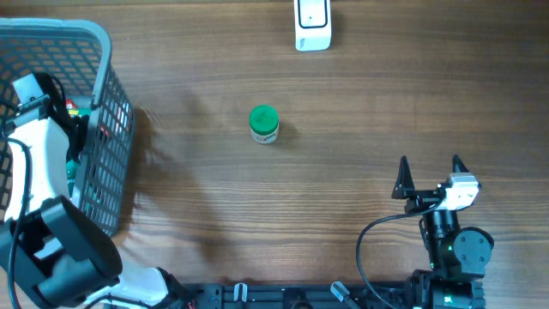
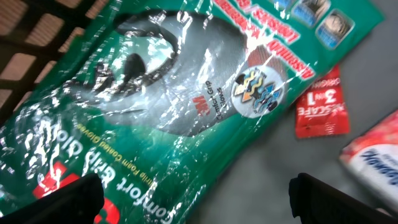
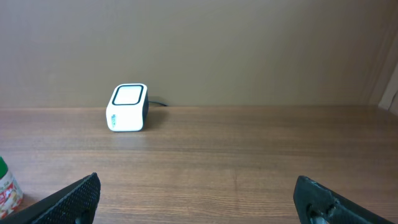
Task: Scan the item barcode
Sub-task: 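Reach the left gripper into the basket and grasp the green glove package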
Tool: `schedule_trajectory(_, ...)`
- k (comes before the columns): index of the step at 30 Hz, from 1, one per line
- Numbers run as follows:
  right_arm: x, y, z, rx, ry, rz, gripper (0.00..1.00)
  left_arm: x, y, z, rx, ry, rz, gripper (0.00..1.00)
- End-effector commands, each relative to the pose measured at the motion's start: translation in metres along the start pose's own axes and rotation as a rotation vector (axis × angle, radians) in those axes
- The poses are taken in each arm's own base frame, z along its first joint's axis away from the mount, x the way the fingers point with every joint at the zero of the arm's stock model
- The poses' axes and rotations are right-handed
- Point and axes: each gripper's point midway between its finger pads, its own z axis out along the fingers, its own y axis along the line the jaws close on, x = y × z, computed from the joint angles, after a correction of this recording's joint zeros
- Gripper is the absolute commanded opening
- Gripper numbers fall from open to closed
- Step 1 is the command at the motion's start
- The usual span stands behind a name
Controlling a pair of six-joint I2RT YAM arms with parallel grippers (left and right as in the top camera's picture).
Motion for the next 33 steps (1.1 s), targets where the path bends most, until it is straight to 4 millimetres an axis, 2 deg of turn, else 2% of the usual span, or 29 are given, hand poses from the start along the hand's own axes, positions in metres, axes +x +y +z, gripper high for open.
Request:
schedule_trajectory(1, -0.002, 0.0, 0.0, -0.003, -0.01, -0.014, 1.0, 0.007, -0.001, 0.025, -0.037, 0.048, 0.075, 1.0)
schedule_trajectory(4, -0.002, 0.0, 0.0, -0.002, -0.01, -0.014, 1.0, 0.005, -0.005, 0.041, -0.039, 0.056, 0.094, 1.0)
schedule_trajectory(9, -0.002, 0.0, 0.0, -0.003, -0.01, -0.013, 1.0, -0.01, 0.022, 0.056, -0.166, 0.01, 0.054, 1.0)
schedule_trajectory(13, -0.002, 0.0, 0.0, -0.003, -0.01, -0.014, 1.0, -0.005, 0.024, 0.078, -0.176, 0.043, 0.042, 0.97)
schedule_trajectory(16, -0.002, 0.0, 0.0, -0.003, -0.01, -0.014, 1.0, -0.009, 0.022, 0.08, -0.173, 0.028, 0.036, 0.81)
schedule_trajectory(17, -0.002, 0.0, 0.0, -0.002, -0.01, -0.014, 1.0, -0.01, 0.022, 0.081, -0.172, 0.023, 0.033, 0.67)
schedule_trajectory(18, -0.002, 0.0, 0.0, -0.003, -0.01, -0.014, 1.0, -0.011, 0.022, 0.081, -0.172, 0.022, 0.033, 0.48)
schedule_trajectory(19, -0.002, 0.0, 0.0, -0.002, -0.01, -0.014, 1.0, -0.011, 0.022, 0.08, -0.172, 0.021, 0.033, 0.11)
schedule_trajectory(20, -0.002, 0.0, 0.0, -0.002, -0.01, -0.014, 1.0, -0.012, 0.022, 0.08, -0.172, 0.017, 0.032, 0.04)
schedule_trajectory(22, -0.002, 0.0, 0.0, -0.003, -0.01, -0.013, 1.0, -0.017, 0.023, 0.076, -0.169, -0.001, 0.024, 0.04)
schedule_trajectory(23, -0.002, 0.0, 0.0, -0.002, -0.01, -0.013, 1.0, -0.024, 0.023, 0.067, -0.161, -0.026, 0.014, 0.04)
schedule_trajectory(26, -0.002, 0.0, 0.0, -0.002, -0.01, -0.014, 1.0, -0.06, 0.023, 0.019, -0.083, -0.167, -0.039, 0.04)
schedule_trajectory(28, -0.002, 0.0, 0.0, -0.002, -0.01, -0.014, 1.0, -0.081, 0.026, -0.021, -0.034, -0.274, -0.073, 0.04)
schedule_trajectory(29, -0.002, 0.0, 0.0, -0.002, -0.01, -0.013, 1.0, -0.091, 0.027, -0.054, 0.007, -0.351, -0.091, 0.04)
schedule_trajectory(31, -0.002, 0.0, 0.0, -0.002, -0.01, -0.013, 1.0, -0.097, 0.028, -0.105, 0.07, -0.466, -0.106, 0.04)
schedule_trajectory(33, -0.002, 0.0, 0.0, -0.002, -0.01, -0.014, 1.0, -0.095, 0.027, -0.141, 0.098, -0.545, -0.107, 0.04)
